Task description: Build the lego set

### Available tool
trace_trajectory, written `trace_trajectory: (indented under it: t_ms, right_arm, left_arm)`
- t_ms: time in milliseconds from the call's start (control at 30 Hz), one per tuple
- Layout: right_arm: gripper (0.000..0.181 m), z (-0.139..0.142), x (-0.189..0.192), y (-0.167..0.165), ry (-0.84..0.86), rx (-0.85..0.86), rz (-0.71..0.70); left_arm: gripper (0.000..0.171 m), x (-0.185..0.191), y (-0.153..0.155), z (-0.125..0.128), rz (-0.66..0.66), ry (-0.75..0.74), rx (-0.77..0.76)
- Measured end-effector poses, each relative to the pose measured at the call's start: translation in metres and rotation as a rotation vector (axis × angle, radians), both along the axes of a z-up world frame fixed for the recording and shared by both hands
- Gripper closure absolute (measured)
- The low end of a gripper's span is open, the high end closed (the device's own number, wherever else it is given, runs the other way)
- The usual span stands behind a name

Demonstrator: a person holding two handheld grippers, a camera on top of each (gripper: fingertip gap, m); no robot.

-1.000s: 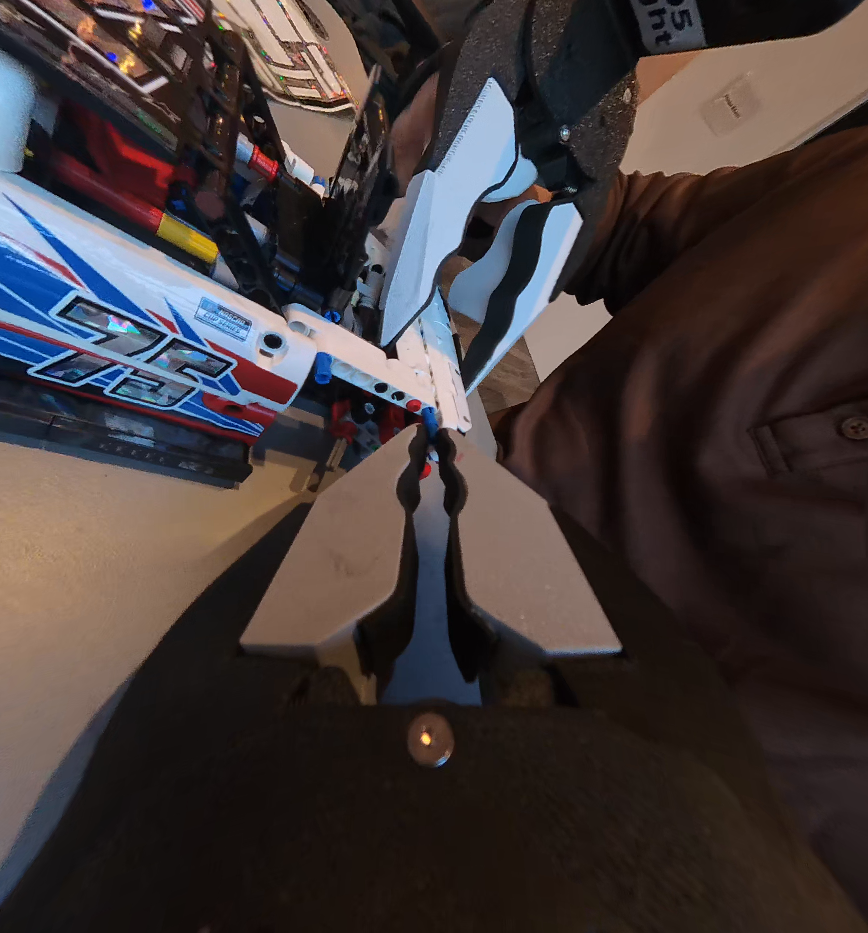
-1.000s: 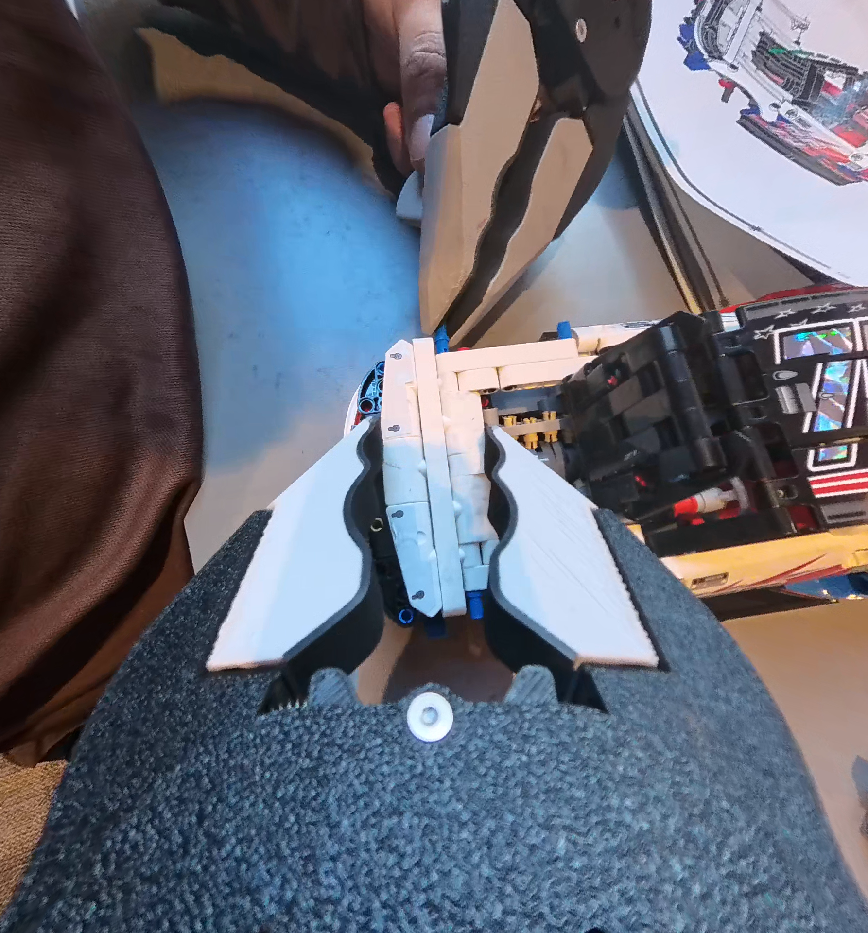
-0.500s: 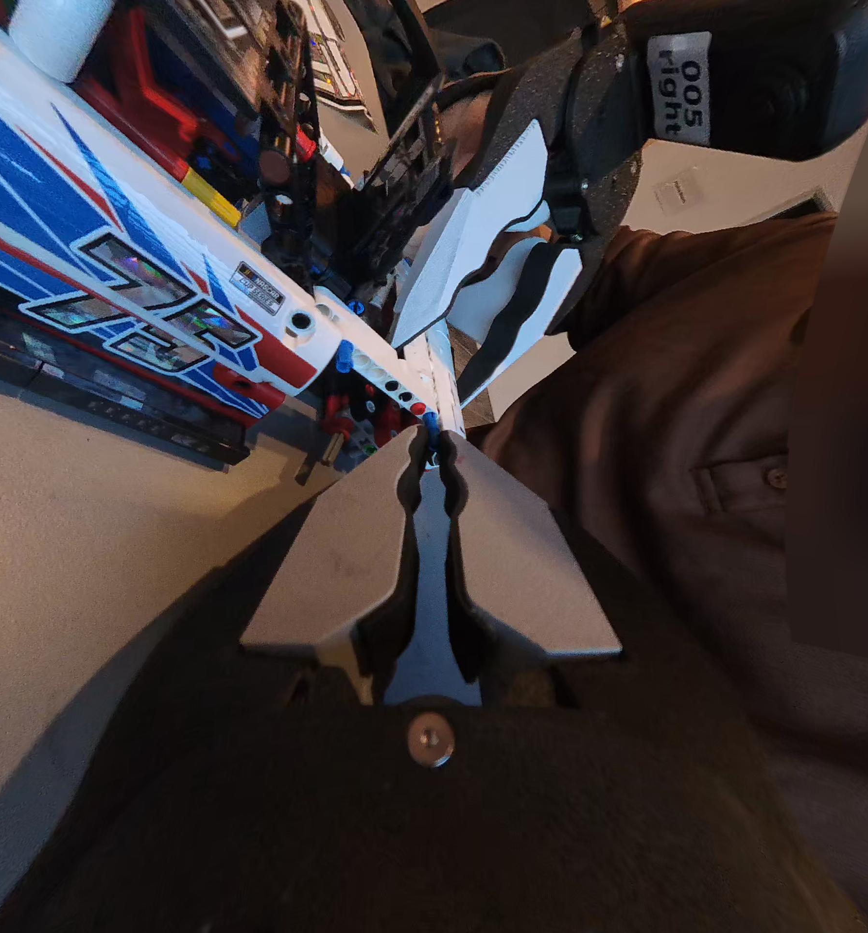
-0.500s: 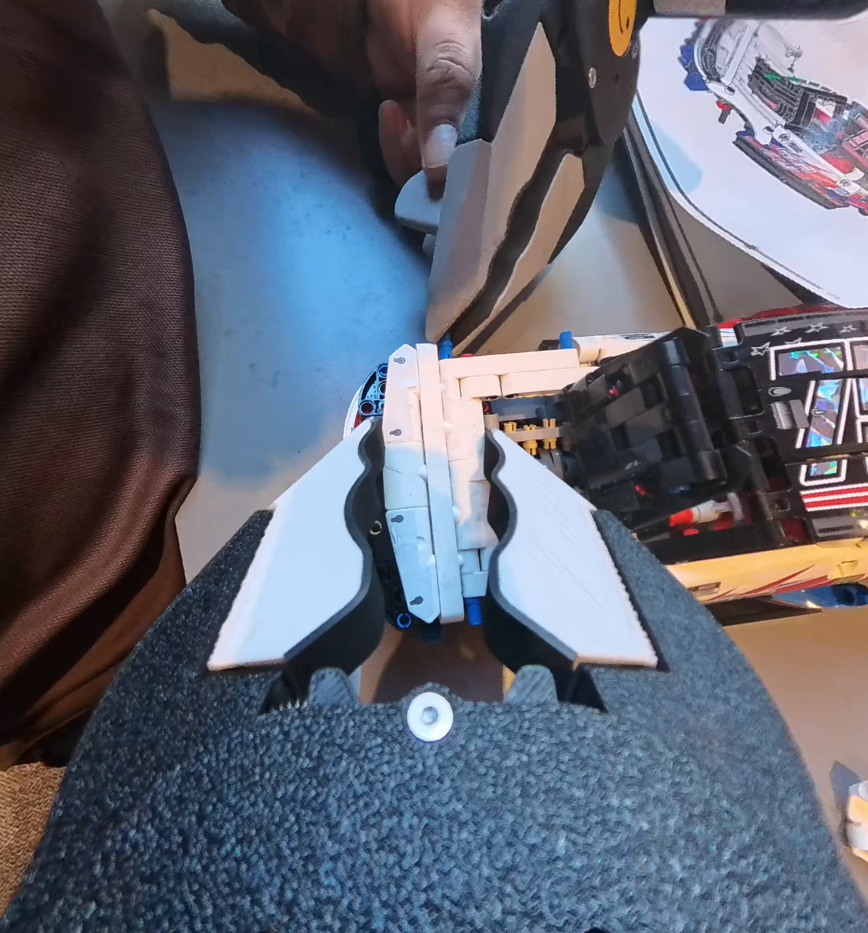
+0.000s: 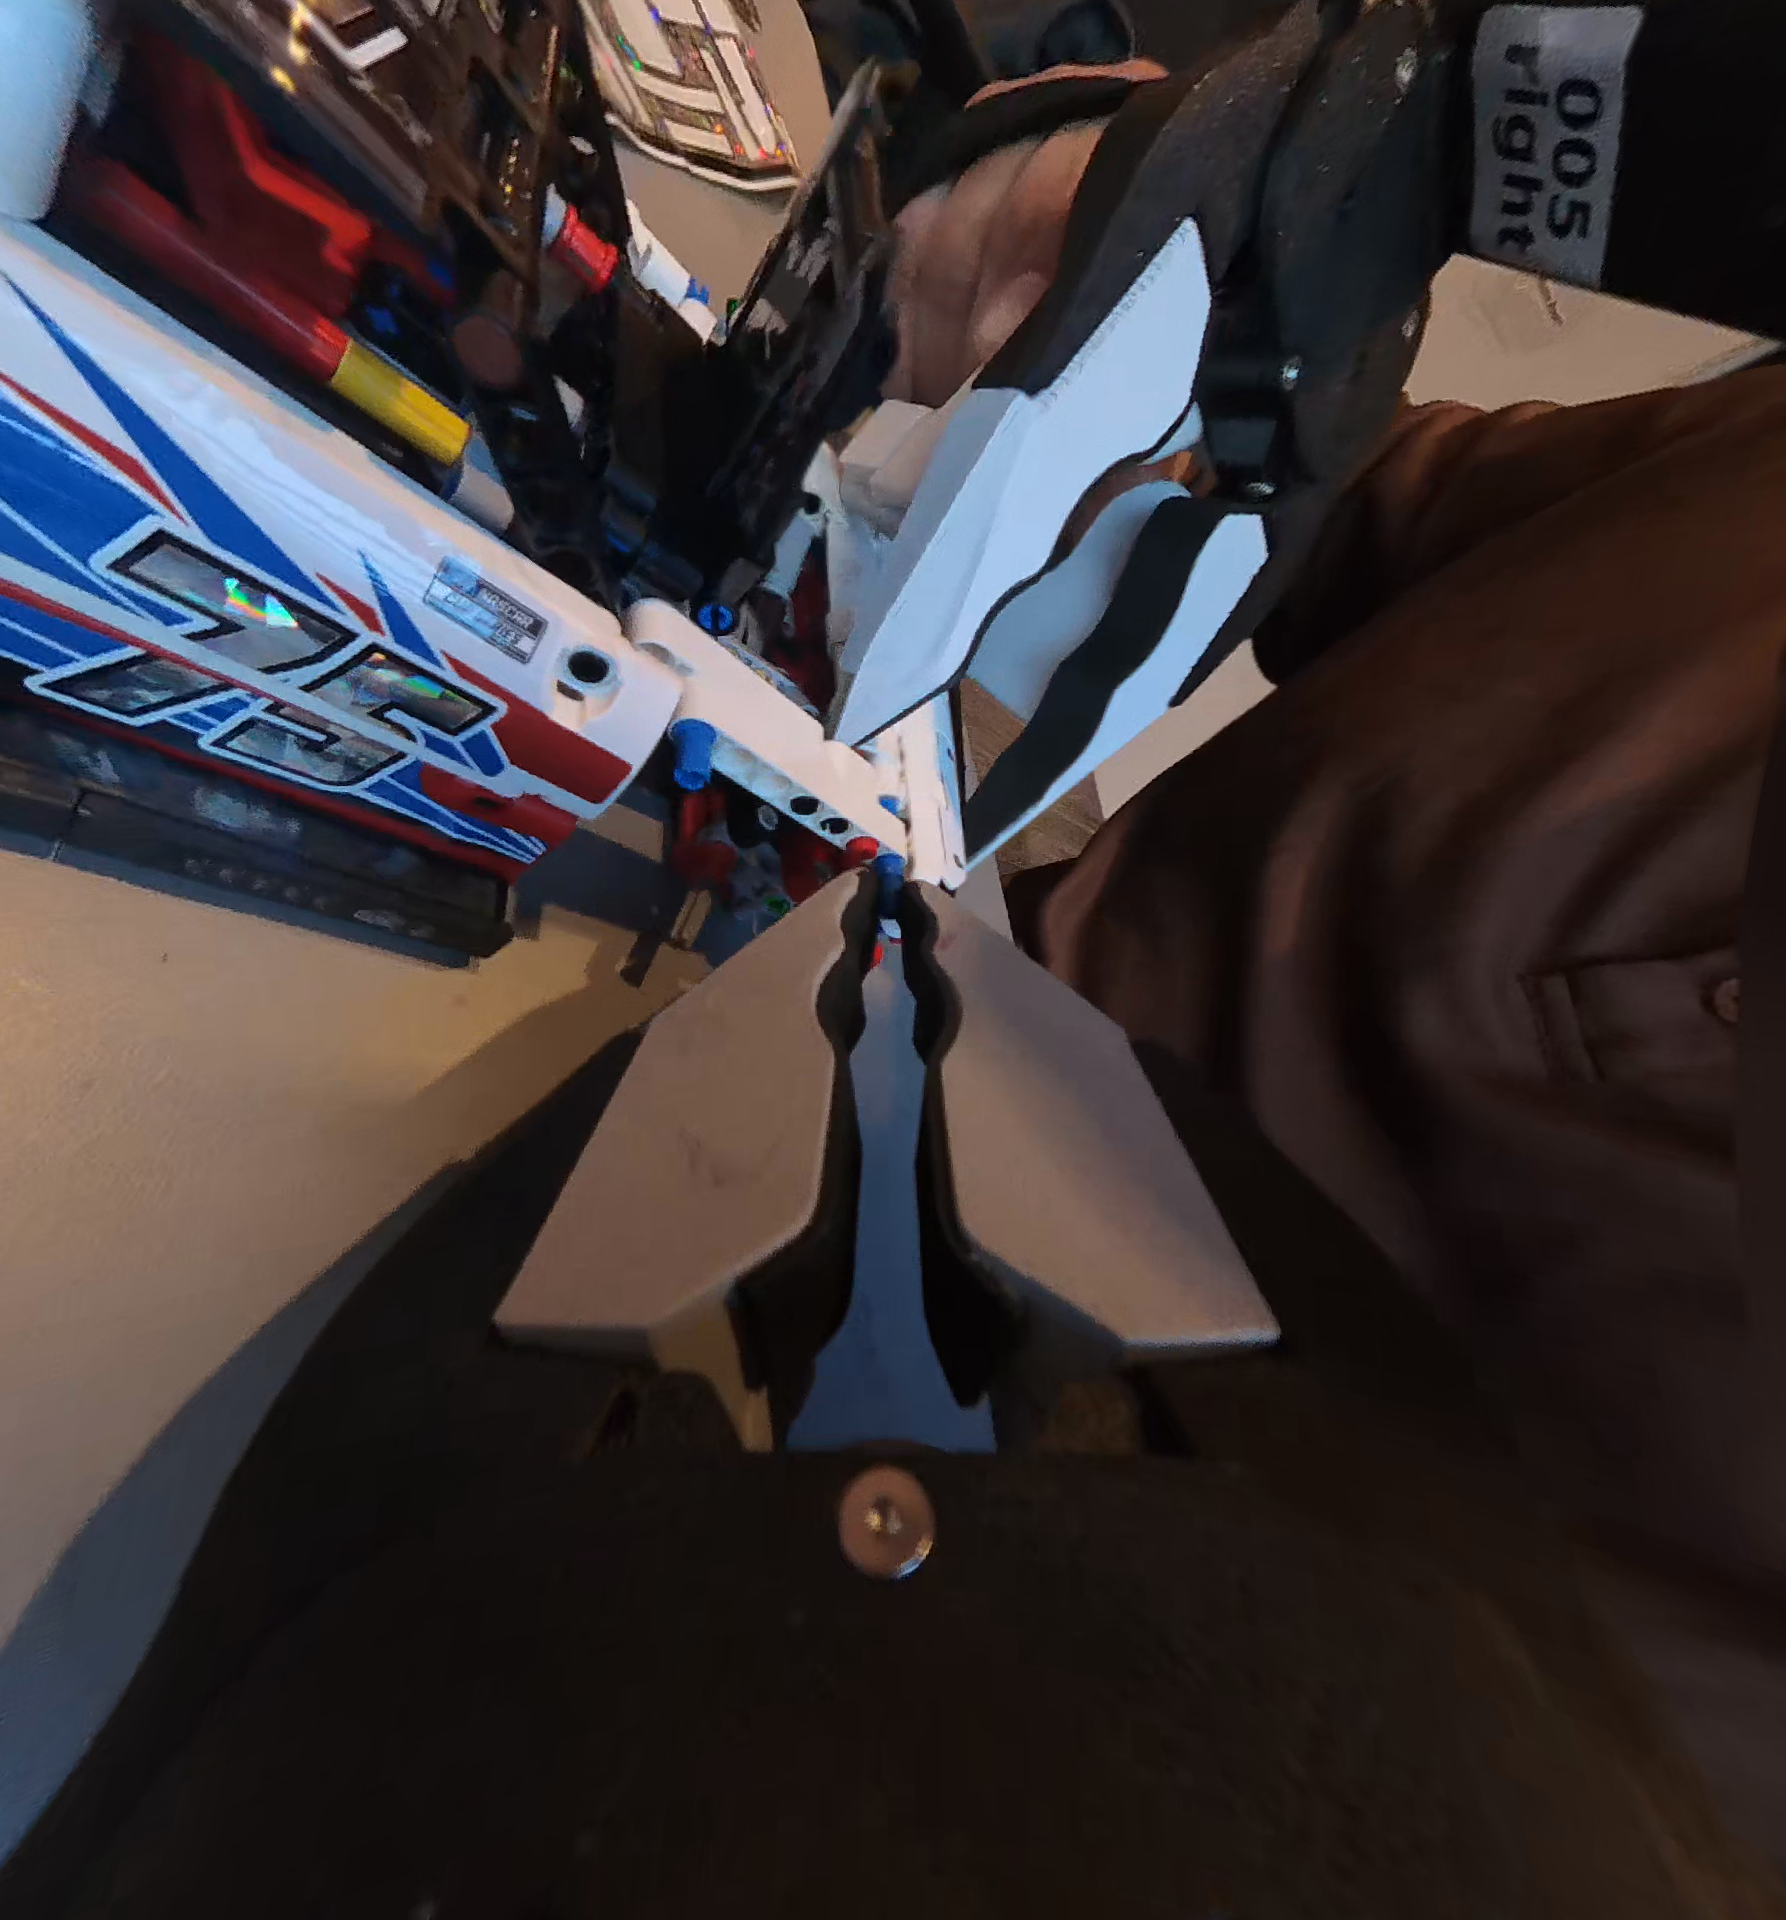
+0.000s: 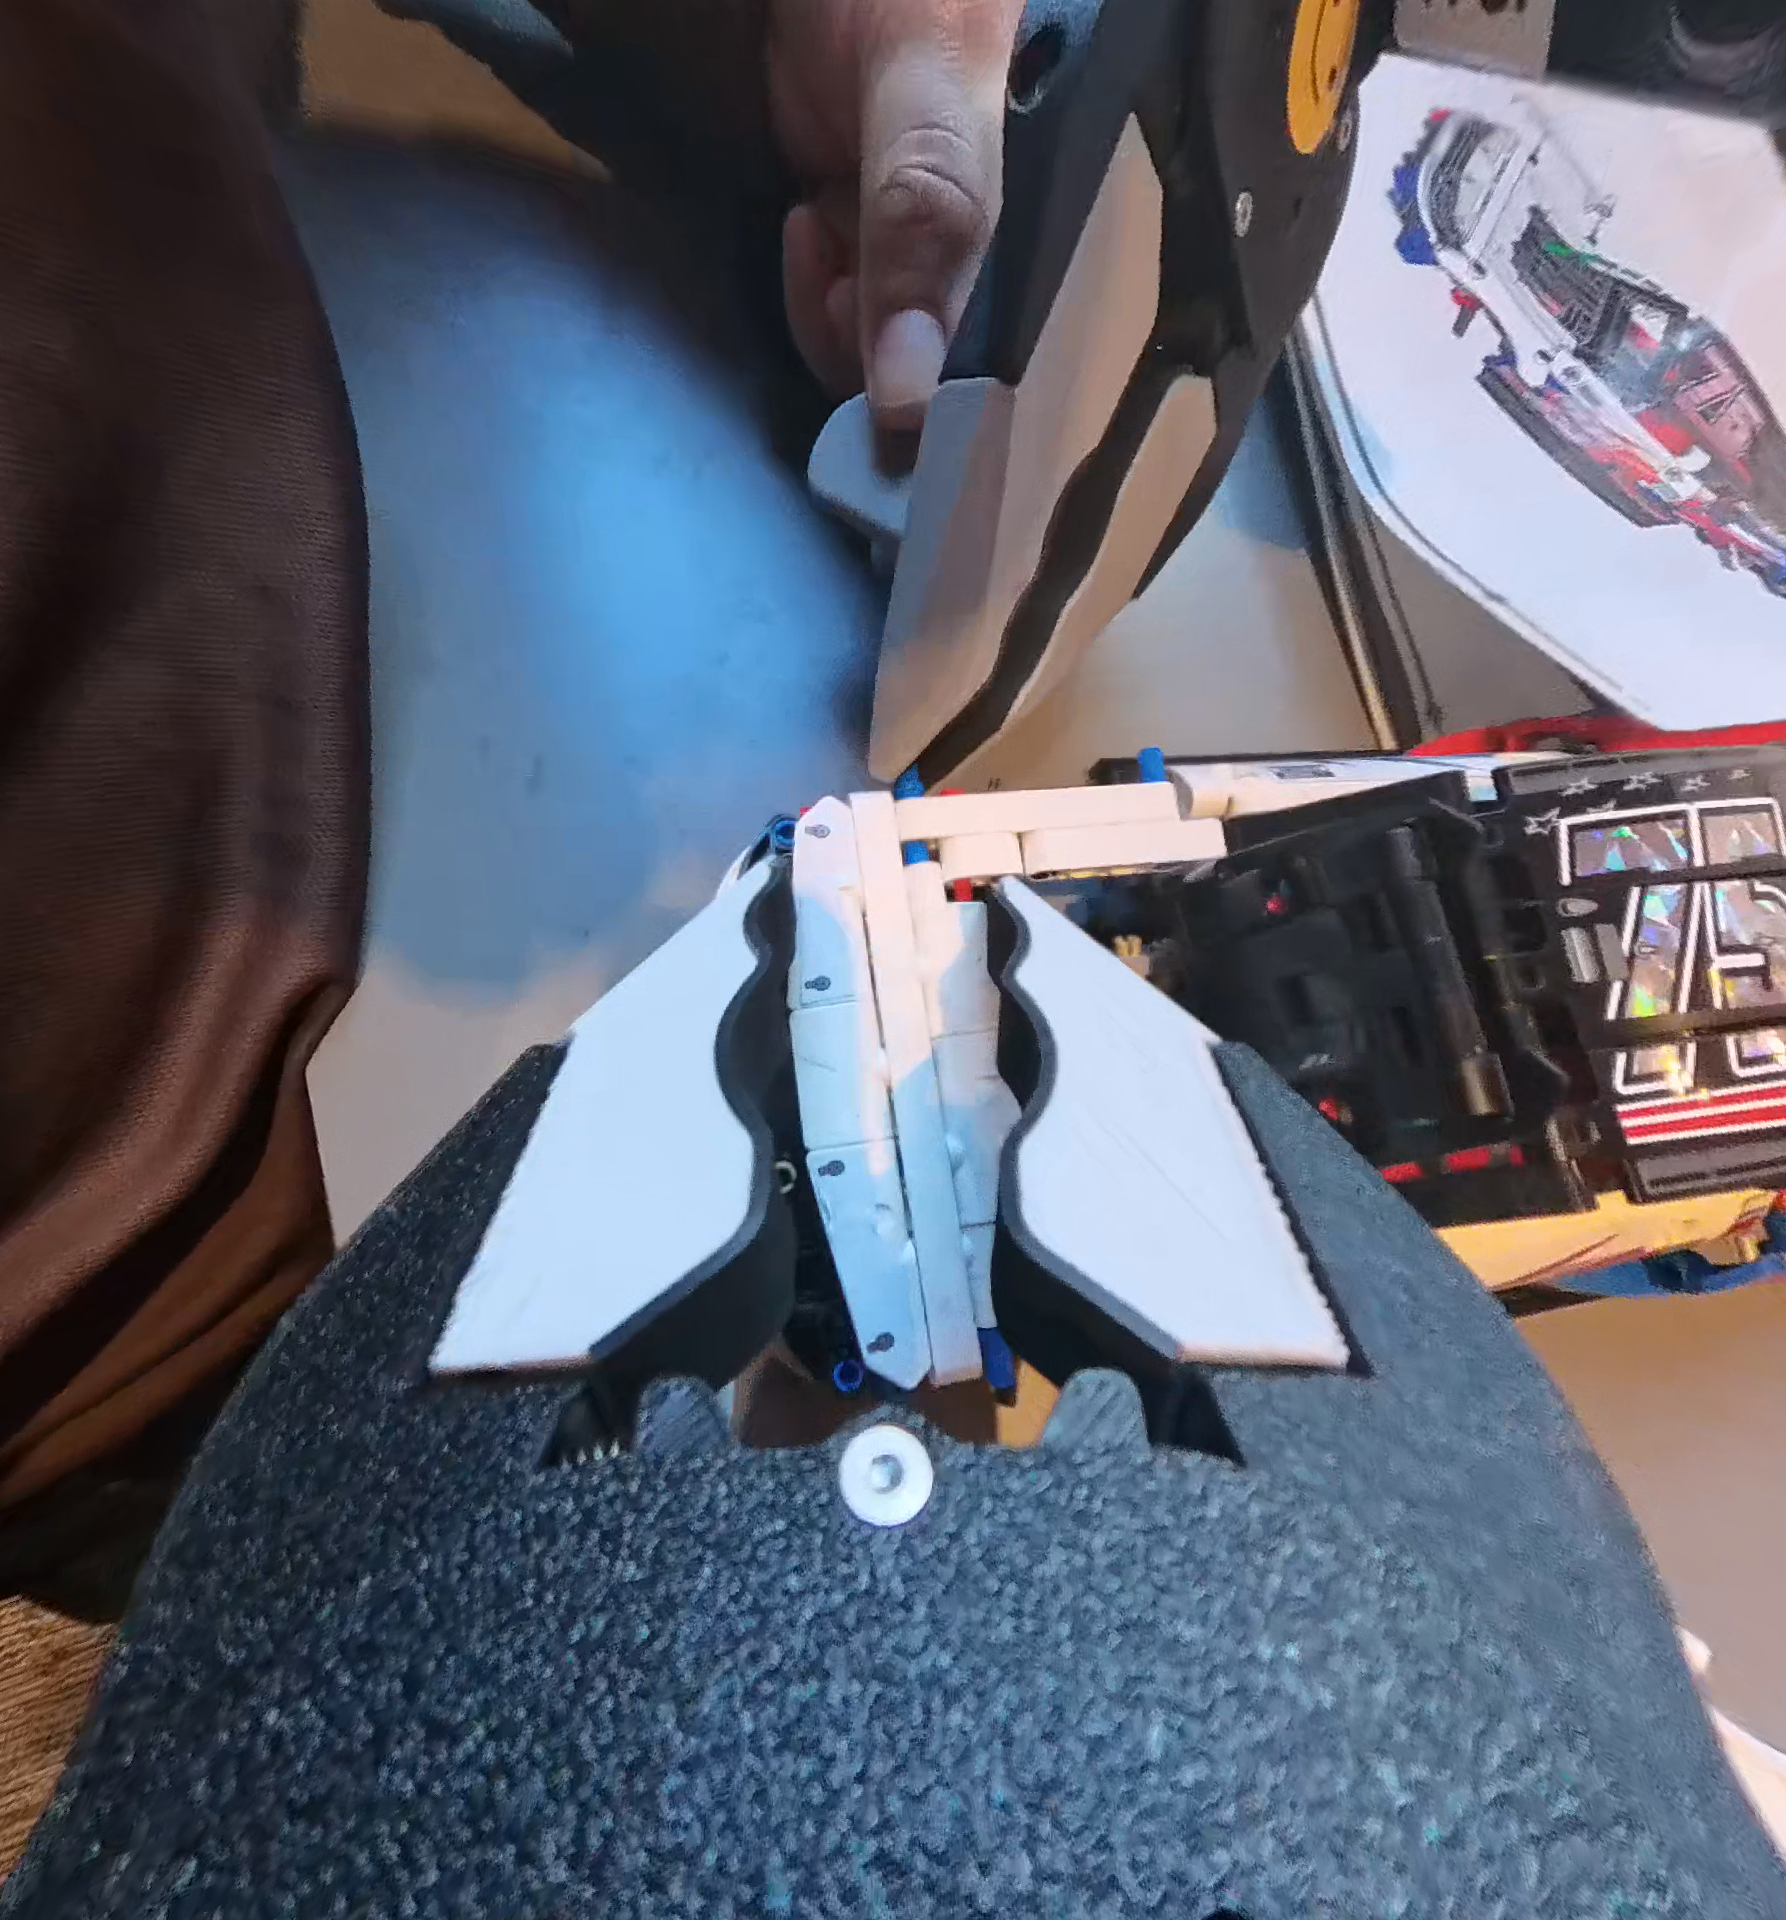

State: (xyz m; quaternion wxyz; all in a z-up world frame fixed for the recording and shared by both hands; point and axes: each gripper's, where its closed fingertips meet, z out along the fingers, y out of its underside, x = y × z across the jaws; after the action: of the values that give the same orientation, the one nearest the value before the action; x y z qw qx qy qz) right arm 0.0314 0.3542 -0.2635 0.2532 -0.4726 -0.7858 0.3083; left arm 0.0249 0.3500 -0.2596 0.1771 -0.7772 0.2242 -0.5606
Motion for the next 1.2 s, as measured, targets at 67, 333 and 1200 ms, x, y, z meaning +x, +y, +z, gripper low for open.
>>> trace_trajectory:
  t_ms: [67,333,1200]
  right_arm:
    - [0.144,0.001,-0.002,0.001,-0.015,-0.026,-0.006]
    - [0.126,0.035,0.023,0.02,0.071,-0.179,-0.23]
    - [0.132,-0.001,0.063,0.043,-0.23,-0.419,-0.355]
  left_arm:
    - [0.17,-0.001,0.001,0.0,0.007,-0.003,0.009]
    - [0.17,0.002,0.005,0.003,0.024,-0.072,0.005]
    - [0.17,0.003,0.002,0.003,-0.037,-0.067,0.039]
